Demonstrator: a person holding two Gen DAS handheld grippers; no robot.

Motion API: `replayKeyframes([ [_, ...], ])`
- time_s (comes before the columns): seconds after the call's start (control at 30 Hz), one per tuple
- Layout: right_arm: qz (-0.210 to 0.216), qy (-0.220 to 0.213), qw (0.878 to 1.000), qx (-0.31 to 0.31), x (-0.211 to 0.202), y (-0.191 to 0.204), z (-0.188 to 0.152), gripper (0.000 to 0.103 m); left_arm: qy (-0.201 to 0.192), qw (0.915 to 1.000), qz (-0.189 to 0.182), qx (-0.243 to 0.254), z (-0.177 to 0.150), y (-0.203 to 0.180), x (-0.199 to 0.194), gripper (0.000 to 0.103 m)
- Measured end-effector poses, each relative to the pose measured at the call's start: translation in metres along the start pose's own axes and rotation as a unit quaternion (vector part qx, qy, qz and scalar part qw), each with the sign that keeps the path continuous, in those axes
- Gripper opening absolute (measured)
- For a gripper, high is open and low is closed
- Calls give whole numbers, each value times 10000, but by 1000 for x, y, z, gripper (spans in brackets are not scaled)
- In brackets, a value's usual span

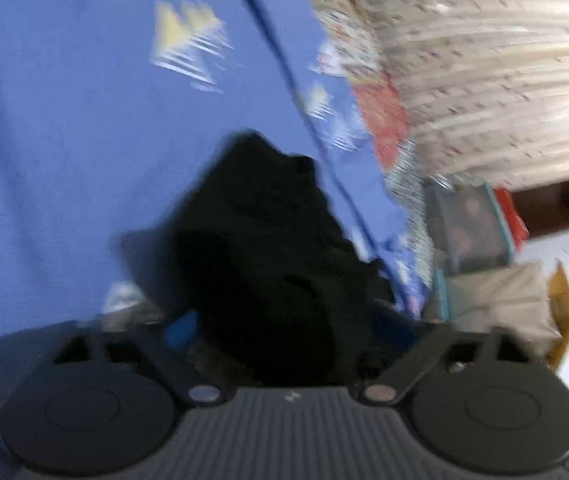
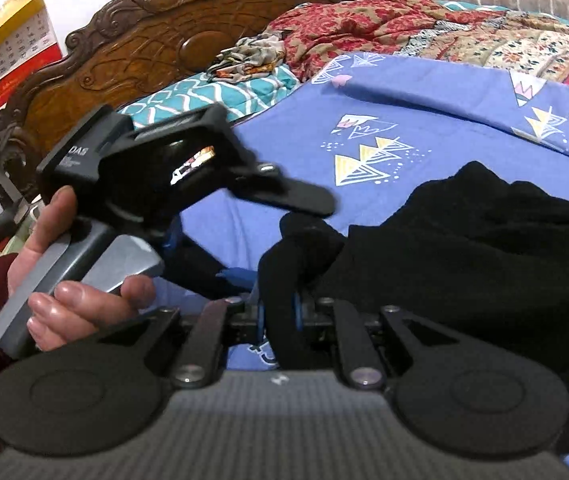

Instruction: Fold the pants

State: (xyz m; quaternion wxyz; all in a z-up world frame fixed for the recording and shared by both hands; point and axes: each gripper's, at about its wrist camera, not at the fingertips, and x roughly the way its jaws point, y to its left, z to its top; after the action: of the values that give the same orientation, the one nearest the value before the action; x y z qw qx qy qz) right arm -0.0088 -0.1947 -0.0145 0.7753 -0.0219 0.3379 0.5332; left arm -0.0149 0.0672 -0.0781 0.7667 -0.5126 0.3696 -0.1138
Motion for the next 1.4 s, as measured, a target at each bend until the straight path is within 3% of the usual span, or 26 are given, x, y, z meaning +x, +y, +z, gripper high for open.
replayKeyframes([
  [0.03,-30,-21,10000,28,-1,0,-3,16,29,9999,92,84,0,-6,9,25],
  [0.07,-123,-69,9999,39,-3,-1,-4,19,56,9995,267,163,1,-10,16,18],
  [0.2,-470,-331,9970,519,-38,-26,-12,26,-159,9992,245,261,8,-20,21,15],
  [0.27,-972,-714,9887,889,-76,-48,-19,26,-357,9989,169,266,15,-22,11,15],
  [0.37,-2137,-1316,9568,1468,-146,-87,-35,34,-567,9982,83,194,23,-23,-4,14],
  [0.4,-2589,-1492,9399,1653,-169,-101,-42,50,-635,9978,69,175,23,-24,-10,14],
  [0.47,-3461,-1614,9074,1756,-197,-122,-50,71,-692,9974,53,173,25,-26,-15,14],
  [0.5,-3732,-1600,8976,1716,-203,-130,-52,76,-700,9974,67,182,26,-29,-16,14],
  [0.57,-3994,-1316,8921,1651,-203,-154,-56,76,-717,9971,98,230,27,-35,-17,14],
  [0.6,-4143,-1099,8879,1673,-199,-167,-58,71,-743,9969,94,260,27,-38,-19,14],
  [0.63,-4283,-850,8826,1743,-194,-180,-58,56,-775,9966,73,280,27,-40,-22,14],
  [0.67,-4350,-640,8785,1868,-191,-191,-60,25,-816,9962,46,294,27,-42,-27,14],
  [0.7,-4194,-596,8800,2149,-193,-204,-62,18,-865,9958,21,306,30,-46,-32,14],
  [0.73,-4128,-781,8738,2450,-200,-209,-63,14,-919,9952,9,329,34,-49,-38,13],
  [0.83,-4146,-1560,8523,2783,-240,-211,-45,9,-1182,9920,11,445,54,-63,-60,13],
  [0.93,-4363,-2388,8136,3013,-298,-217,-9,8,-1477,9869,123,636,88,-84,-80,13],
  [1.03,-4591,-2954,7672,3366,-352,-232,18,5,-1760,9805,210,842,120,-114,-98,12],
  [1.17,-4741,-3738,7168,3488,-415,-216,24,2,-2393,9641,-5,1152,120,-138,-140,12],
  [1.27,-4941,-3891,6915,3553,-442,-195,-11,2,-2542,9598,106,1186,99,-125,-165,12],
  [1.33,-5131,-3770,6781,3671,-449,-191,-37,2,-2340,9658,393,1048,81,-101,-168,12],
  [1.37,-5269,-3596,6766,3678,-446,-188,-48,2,-2224,9688,561,936,73,-88,-166,13],
  [1.4,-5397,-3324,6832,3627,-438,-186,-57,3,-2123,9712,723,804,62,-72,-165,13],
])
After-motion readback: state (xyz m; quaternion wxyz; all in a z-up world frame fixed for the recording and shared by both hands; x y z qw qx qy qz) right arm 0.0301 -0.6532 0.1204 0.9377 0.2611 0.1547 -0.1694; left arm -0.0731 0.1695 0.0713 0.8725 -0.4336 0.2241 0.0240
